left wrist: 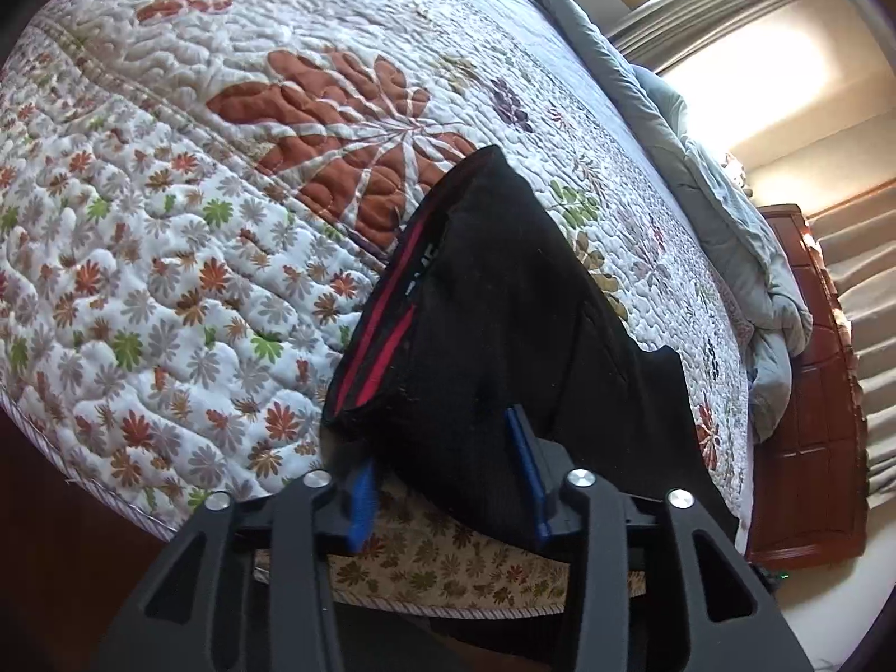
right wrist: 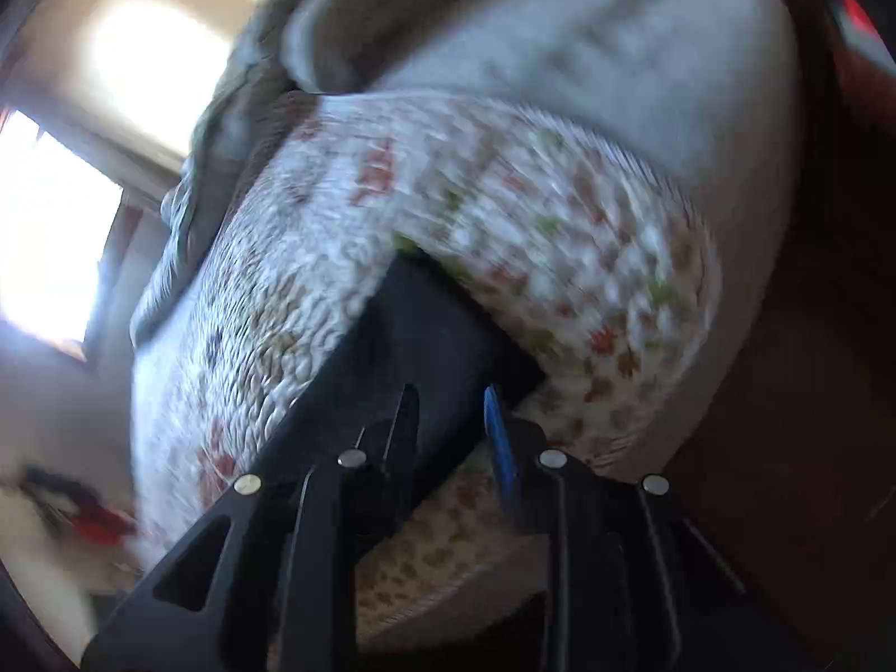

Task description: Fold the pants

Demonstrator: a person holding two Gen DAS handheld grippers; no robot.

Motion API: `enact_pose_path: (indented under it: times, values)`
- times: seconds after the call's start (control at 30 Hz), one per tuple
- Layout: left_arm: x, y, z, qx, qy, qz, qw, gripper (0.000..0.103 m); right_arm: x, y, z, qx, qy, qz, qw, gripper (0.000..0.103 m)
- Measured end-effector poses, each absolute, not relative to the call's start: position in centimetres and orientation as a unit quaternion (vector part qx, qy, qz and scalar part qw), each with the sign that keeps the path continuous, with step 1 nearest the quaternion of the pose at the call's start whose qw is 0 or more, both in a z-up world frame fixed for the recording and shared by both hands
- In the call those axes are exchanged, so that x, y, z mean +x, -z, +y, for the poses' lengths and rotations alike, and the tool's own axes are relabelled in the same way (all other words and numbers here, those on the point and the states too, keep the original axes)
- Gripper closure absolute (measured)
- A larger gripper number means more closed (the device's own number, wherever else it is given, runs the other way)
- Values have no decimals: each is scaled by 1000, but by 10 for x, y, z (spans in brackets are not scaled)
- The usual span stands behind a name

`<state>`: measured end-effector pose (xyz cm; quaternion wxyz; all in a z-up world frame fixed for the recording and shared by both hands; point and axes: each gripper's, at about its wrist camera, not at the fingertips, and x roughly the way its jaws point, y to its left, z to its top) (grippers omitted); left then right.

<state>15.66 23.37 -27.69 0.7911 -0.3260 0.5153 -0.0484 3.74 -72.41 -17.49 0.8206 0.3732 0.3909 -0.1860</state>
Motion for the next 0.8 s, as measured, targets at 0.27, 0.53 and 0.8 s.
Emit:
enact_pose_path:
  times: [0.27, 0.53, 0.8]
  values:
    - [155, 273, 209, -257, 54, 525, 809, 35, 152, 110, -550, 7, -166, 515, 841, 64]
    - [151, 287, 220, -307, 27, 511, 802, 32, 229, 179, -480, -127, -301, 623, 710, 70]
    - [153, 290, 217, -320, 15, 497, 806, 26, 259, 217, -466, -182, -357, 672, 623, 74]
